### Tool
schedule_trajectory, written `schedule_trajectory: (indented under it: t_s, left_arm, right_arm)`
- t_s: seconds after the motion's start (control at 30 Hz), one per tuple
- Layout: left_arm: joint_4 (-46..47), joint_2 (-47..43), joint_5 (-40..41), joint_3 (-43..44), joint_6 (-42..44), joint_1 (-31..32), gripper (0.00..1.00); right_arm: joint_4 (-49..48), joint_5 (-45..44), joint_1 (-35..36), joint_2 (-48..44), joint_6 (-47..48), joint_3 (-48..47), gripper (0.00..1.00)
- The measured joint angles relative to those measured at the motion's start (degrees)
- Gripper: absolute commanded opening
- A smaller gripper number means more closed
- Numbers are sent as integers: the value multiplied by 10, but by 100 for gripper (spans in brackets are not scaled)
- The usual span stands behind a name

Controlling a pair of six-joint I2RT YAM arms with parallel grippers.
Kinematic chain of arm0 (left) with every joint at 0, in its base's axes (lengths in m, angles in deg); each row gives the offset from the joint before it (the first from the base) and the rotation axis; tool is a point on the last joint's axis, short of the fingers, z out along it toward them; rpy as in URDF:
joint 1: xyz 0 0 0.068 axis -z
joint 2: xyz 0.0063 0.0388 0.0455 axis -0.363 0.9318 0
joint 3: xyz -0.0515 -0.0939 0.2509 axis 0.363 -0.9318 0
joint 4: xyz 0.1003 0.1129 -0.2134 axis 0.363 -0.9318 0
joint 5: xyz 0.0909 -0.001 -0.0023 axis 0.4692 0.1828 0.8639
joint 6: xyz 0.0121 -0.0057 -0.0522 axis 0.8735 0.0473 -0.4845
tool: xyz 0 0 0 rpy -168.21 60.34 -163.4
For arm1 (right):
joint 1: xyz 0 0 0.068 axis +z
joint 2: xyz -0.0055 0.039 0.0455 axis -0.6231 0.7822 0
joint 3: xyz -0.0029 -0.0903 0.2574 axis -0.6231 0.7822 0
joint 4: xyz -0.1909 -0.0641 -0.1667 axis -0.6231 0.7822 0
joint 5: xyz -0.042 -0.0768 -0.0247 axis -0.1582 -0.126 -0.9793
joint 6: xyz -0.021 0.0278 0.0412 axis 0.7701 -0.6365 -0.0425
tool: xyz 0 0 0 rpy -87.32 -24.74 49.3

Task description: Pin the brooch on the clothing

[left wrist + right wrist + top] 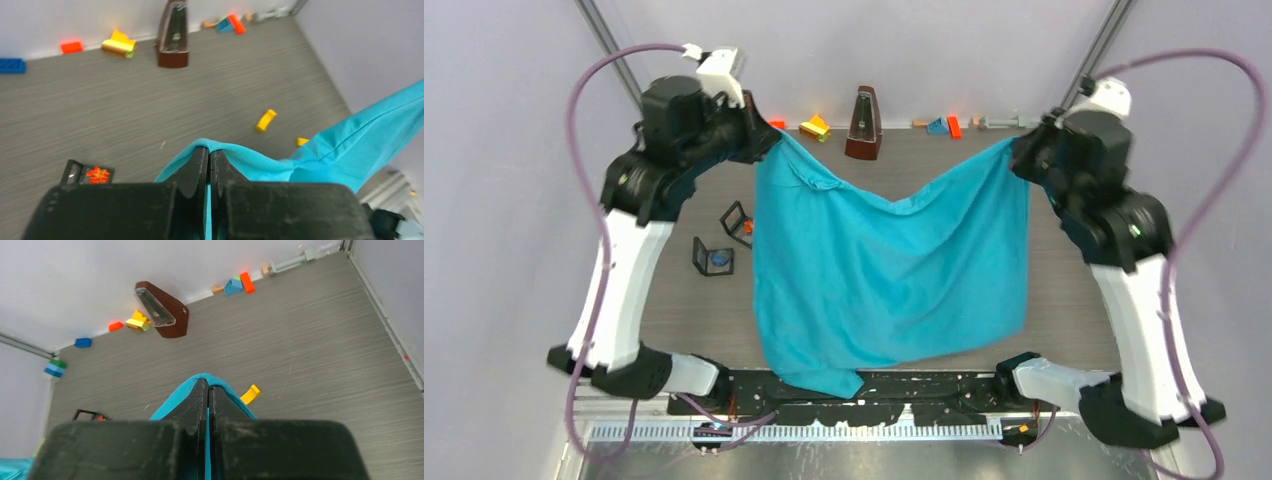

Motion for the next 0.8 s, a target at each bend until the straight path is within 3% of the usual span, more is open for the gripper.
schedule_trajectory:
  t_s: [0.1, 0.23, 0.4, 0.5, 0.63, 0.8]
  left_arm:
    - [-10, 75, 18, 23, 20, -16, 0]
    - [-25, 154, 29, 128, 69, -33, 0]
    - [-20, 183, 25, 269, 132, -35, 0]
    - [2, 161, 9, 288, 160, -35, 0]
    - [52, 78, -15, 185, 172, -35, 0]
    - [87, -79, -34, -73, 129, -35, 0]
  right_arm:
    - [-31, 20, -27, 69, -1, 1, 0]
    - [-62, 85, -103, 144, -12, -18, 0]
    - [-83, 157, -166, 214, -18, -138, 0]
    - [-104, 193, -181, 220, -17, -192, 0]
    - [-133, 224, -187, 179, -10, -175, 0]
    - [-168, 226, -187, 43, -17, 38, 0]
